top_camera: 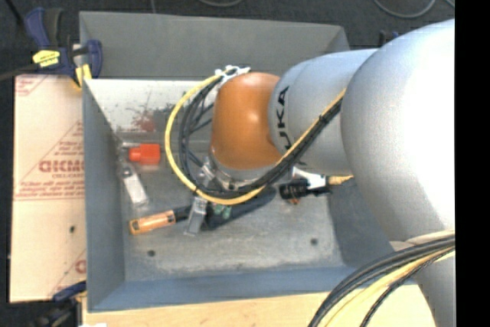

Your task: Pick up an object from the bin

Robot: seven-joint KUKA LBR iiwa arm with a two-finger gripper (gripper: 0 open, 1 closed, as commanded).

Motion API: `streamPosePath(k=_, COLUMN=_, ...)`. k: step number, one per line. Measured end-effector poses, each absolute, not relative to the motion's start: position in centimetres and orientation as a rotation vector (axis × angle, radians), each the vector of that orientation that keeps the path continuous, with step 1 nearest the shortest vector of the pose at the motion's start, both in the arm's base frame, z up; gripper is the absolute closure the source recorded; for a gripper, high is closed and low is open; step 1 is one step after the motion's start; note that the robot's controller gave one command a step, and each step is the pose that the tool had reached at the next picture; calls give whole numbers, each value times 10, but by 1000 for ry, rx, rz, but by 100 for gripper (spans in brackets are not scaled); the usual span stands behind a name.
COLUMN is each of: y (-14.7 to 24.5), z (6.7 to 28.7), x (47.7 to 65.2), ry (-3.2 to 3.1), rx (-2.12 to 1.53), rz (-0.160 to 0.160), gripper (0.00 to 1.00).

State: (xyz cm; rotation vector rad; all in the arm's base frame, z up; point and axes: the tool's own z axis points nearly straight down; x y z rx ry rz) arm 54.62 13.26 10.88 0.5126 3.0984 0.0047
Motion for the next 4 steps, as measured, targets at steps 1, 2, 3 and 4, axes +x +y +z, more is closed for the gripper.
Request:
streamPosePath(k=1, y=101, z=73, x=575, ry=3088, rx=496, rz=9, gripper=100)
streamPosePath(k=2, y=101, z=73, x=575, ry=3088, rx=498, rz=9, gripper=100)
streamPosePath(k=3, y=108, z=164, x=570, ry=3091, rx=472, rz=10, gripper=100)
streamPosePath(k=4, y=108, z=164, x=570, ry=3091, rx=472, rz=10, gripper=100)
